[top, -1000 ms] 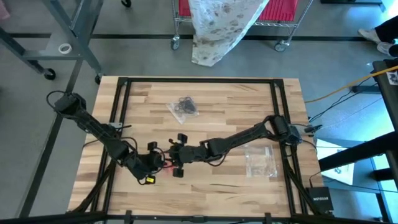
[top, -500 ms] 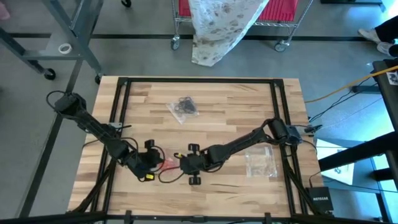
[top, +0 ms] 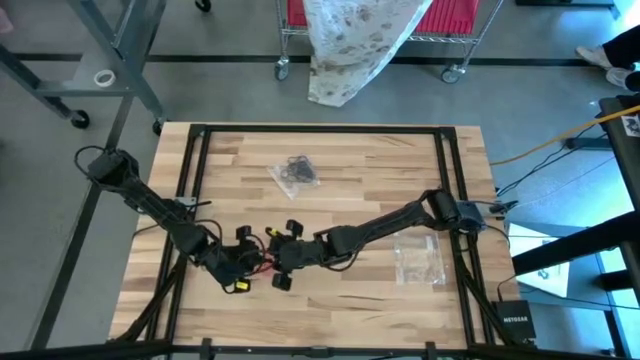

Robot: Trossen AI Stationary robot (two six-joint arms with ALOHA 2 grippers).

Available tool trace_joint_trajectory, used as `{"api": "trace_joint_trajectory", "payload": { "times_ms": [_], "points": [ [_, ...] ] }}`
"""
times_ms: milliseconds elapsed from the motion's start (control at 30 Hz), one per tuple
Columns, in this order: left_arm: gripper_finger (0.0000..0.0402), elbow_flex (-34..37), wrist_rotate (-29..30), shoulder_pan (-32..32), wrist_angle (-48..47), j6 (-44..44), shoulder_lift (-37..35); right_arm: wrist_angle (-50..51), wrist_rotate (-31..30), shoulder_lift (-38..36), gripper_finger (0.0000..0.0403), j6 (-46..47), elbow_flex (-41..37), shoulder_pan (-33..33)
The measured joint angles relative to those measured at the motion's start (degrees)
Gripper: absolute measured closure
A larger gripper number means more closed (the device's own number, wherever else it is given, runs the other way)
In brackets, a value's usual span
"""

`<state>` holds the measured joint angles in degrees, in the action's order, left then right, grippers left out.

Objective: Sort rubber bands
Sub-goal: Close the transparent zip bag

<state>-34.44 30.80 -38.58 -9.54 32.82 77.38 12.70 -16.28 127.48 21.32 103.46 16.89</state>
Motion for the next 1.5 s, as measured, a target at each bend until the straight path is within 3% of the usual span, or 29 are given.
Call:
{"api": "trace_joint_trajectory", "payload": {
  "times_ms": [167,300,467,767,933,1267,1500],
  "points": [
    [0.0401,0.0,0.5,0.9,-0.2,0.2,0.0,4.3,4.3,4.9,0.0276,2.6,-0.1,-0.1],
    [0.0401,0.5,0.6,1.9,-1.0,1.2,0.0,14.6,10.7,5.9,0.0276,3.9,-0.1,1.2],
    [0.0401,1.6,0.5,2.3,-3.0,3.2,0.0,24.6,9.4,5.9,0.0276,3.8,-0.1,3.0],
    [0.0401,-3.6,0.6,1.9,0.7,-3.4,-3.3,16.1,7.6,5.9,0.0276,3.9,-0.1,2.5],
    [0.0401,-2.4,0.6,2.3,7.7,-7.2,-2.1,12.7,6.3,5.9,0.0276,4.2,-0.1,2.1],
    [0.0401,5.4,-0.3,3.3,13.3,3.2,6.0,11.4,4.7,5.5,0.0276,2.3,0.0,1.6],
    [0.0401,6.3,-0.6,3.0,14.0,4.9,10.0,21.4,0.8,4.2,0.0276,-0.6,5.8,-1.3]
  ]
}}
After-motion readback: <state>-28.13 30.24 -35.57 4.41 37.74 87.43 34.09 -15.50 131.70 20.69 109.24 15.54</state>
